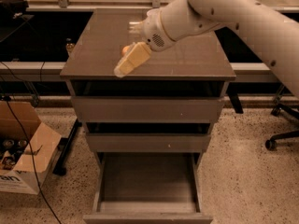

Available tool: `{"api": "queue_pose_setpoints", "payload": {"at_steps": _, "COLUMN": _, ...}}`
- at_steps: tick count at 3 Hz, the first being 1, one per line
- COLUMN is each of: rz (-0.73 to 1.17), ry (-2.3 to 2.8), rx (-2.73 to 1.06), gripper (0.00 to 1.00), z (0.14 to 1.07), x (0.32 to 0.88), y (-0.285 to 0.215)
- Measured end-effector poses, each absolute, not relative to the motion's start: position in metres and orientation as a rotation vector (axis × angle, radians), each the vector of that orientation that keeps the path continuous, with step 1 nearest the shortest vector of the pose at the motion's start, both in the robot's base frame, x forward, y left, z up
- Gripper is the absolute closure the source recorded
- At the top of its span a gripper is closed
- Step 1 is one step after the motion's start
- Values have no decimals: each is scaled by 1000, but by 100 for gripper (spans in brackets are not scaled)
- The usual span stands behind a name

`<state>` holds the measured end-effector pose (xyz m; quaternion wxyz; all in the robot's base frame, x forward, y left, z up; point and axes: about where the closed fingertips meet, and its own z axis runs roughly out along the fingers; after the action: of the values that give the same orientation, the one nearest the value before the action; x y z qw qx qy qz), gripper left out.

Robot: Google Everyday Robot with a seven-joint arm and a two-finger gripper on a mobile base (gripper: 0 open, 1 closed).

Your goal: Place orange into bottom drawer

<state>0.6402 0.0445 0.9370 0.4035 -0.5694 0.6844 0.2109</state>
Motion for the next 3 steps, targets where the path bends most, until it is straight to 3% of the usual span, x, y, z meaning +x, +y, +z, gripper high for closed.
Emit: {"api": "queue_pose_setpoints", "payload": {"at_steps": 3, "rz": 706, "ry": 1715, "rx": -1372, "gripper": 0, "z": 900, "x": 725, "y": 85}}
